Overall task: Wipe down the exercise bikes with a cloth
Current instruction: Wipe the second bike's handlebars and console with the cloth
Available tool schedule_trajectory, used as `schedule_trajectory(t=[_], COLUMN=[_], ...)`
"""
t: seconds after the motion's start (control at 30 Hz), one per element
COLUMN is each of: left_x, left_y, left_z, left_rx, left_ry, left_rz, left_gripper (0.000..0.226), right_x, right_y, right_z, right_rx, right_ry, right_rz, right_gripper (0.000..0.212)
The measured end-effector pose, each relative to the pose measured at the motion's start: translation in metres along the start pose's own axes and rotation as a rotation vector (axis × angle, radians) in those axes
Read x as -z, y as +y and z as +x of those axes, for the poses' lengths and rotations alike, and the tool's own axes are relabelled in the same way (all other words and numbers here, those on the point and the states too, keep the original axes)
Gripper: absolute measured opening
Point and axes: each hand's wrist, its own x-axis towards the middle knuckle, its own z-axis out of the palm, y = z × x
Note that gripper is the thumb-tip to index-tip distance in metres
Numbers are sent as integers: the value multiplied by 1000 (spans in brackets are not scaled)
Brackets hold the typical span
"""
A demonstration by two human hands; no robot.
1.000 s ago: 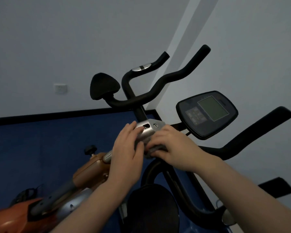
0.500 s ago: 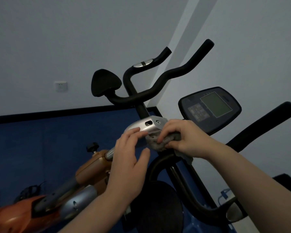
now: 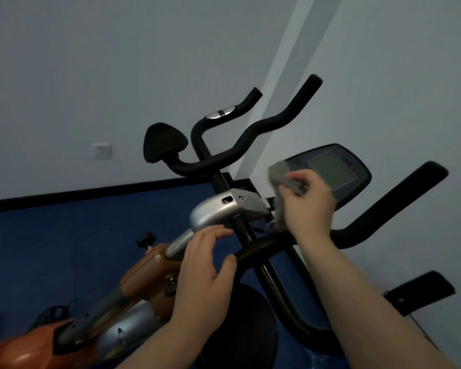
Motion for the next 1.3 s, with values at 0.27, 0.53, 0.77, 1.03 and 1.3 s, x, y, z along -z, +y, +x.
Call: schedule_trajectory(t=[0.27, 0.53, 0.77, 1.03, 1.3], left_x=[13, 22, 10, 15, 36], left_y=[-3, -15, -23, -30, -34], left_z=[17, 60, 67, 71, 69], left_rx=[29, 18, 6, -37, 65], left_ry=[40, -9, 40, 22, -88], left_rz=[-28, 59, 83, 148, 50], left_gripper=[42, 45, 28, 27, 34], right_x=[14, -39, -43, -52, -59], right_y=[-3, -20, -5, 9, -3], right_z=[-7, -35, 0, 33, 29], right_rx=[18, 214, 13, -89, -93], right_ry=[-72, -407, -485, -545, -570], right_rz=[80, -201, -347, -514, -803], right_gripper=[22, 31, 30, 28, 22])
